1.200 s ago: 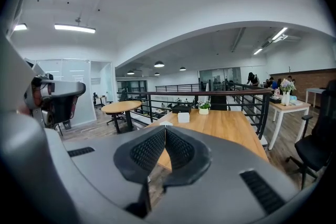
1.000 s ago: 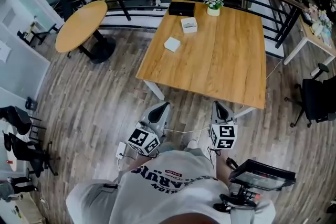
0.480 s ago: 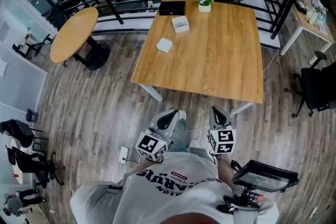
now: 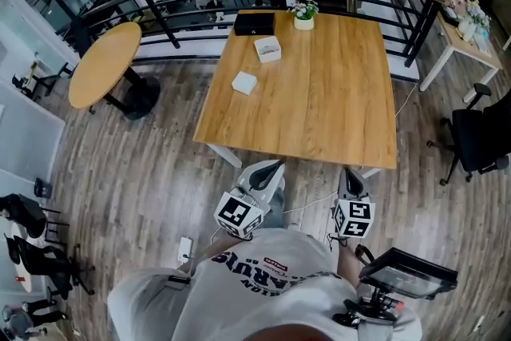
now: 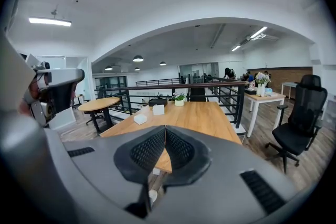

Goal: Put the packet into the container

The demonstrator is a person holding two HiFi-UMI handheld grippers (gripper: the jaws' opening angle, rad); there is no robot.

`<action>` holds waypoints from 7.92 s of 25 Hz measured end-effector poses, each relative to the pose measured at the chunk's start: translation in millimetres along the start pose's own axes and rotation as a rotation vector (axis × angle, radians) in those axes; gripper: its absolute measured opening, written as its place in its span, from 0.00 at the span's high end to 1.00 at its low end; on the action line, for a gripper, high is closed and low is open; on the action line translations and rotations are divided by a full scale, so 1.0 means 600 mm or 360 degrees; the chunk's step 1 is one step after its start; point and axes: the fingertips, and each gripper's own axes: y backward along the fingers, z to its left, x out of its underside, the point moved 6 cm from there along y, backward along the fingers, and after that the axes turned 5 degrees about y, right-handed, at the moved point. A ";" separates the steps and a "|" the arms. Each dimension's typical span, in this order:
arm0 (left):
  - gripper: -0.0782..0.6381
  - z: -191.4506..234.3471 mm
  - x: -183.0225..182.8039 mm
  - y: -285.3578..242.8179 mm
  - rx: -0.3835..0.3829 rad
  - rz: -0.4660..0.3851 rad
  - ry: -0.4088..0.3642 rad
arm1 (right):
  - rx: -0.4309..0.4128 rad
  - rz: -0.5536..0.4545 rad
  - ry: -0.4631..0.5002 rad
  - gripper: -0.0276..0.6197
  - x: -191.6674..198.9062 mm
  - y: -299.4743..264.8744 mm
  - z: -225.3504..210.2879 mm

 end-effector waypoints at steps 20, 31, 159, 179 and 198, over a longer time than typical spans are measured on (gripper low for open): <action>0.89 0.270 0.002 -0.128 -0.0033 -0.0006 0.0195 | -0.0123 0.0021 0.0094 0.94 -0.138 -0.237 0.074; 0.89 0.448 -0.040 -0.208 -0.0026 -0.0060 0.0240 | -0.0072 0.0030 0.0076 0.94 -0.253 -0.385 0.075; 0.31 0.952 0.421 -0.427 -0.0423 0.2217 0.0221 | 0.0297 0.0162 -0.0184 0.94 -0.203 -0.430 -0.151; 0.31 0.845 0.028 -0.327 0.0095 0.2461 -0.0365 | 0.0040 0.0089 -0.0085 0.94 -0.245 -0.492 -0.098; 0.31 0.759 -0.091 -0.305 0.0170 0.2430 -0.0482 | -0.0001 0.0094 -0.0064 0.94 -0.242 -0.493 -0.093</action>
